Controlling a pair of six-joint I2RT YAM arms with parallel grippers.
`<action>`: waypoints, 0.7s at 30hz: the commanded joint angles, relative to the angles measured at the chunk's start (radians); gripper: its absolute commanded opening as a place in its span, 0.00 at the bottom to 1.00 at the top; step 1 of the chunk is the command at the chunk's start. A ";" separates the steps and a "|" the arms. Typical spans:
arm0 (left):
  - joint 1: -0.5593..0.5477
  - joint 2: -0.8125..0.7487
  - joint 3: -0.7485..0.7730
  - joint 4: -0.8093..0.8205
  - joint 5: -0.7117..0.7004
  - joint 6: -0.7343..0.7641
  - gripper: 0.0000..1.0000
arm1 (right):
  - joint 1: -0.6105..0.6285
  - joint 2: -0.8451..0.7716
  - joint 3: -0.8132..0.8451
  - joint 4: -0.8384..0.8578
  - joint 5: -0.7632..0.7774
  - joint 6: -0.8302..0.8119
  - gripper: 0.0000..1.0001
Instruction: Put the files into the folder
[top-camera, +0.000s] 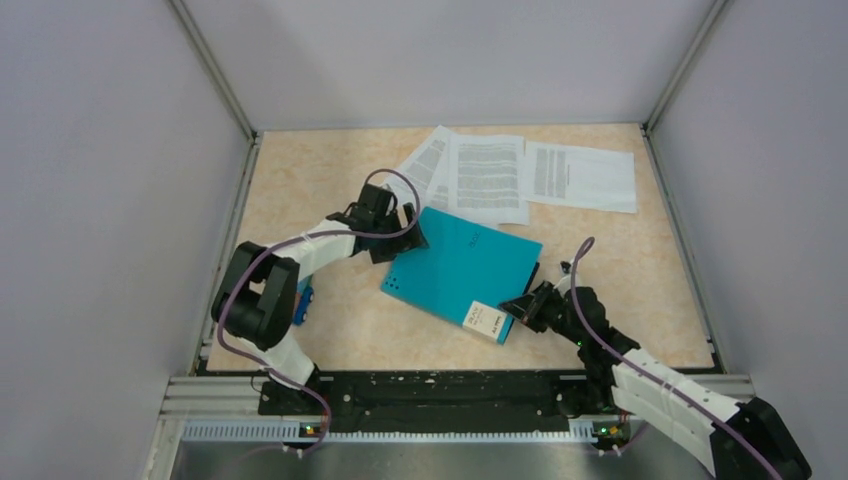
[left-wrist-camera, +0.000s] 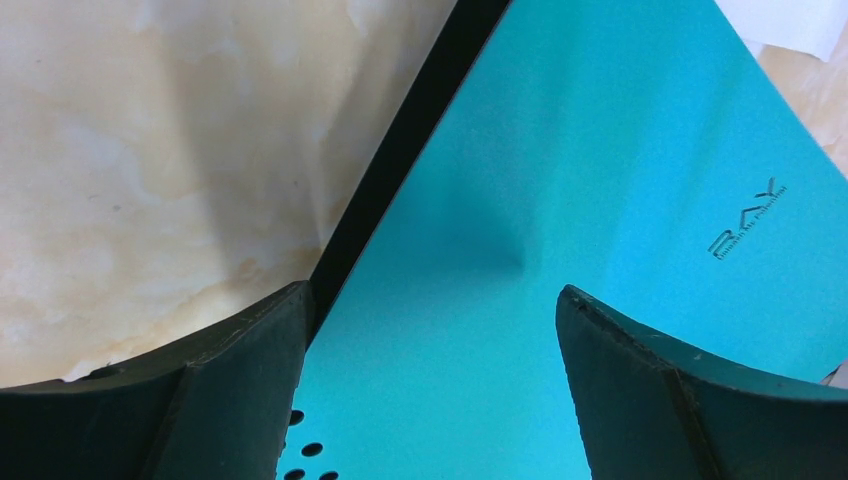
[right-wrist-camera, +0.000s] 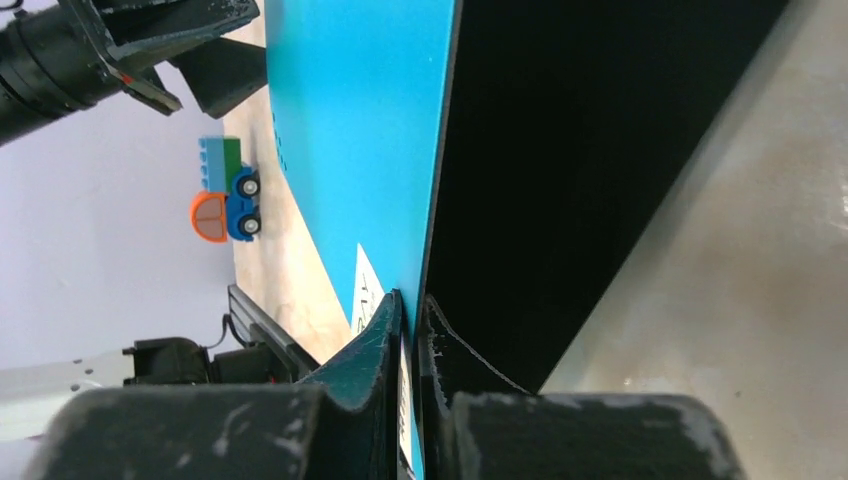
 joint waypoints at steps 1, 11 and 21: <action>-0.011 -0.105 0.088 -0.153 -0.026 -0.043 0.94 | 0.038 -0.046 0.092 -0.050 0.040 -0.144 0.00; -0.013 -0.272 0.347 -0.514 -0.219 -0.148 0.92 | 0.096 -0.214 0.230 -0.301 0.116 -0.387 0.00; -0.077 -0.403 0.397 -0.592 -0.339 -0.408 0.90 | 0.232 -0.231 0.390 -0.405 0.156 -0.624 0.00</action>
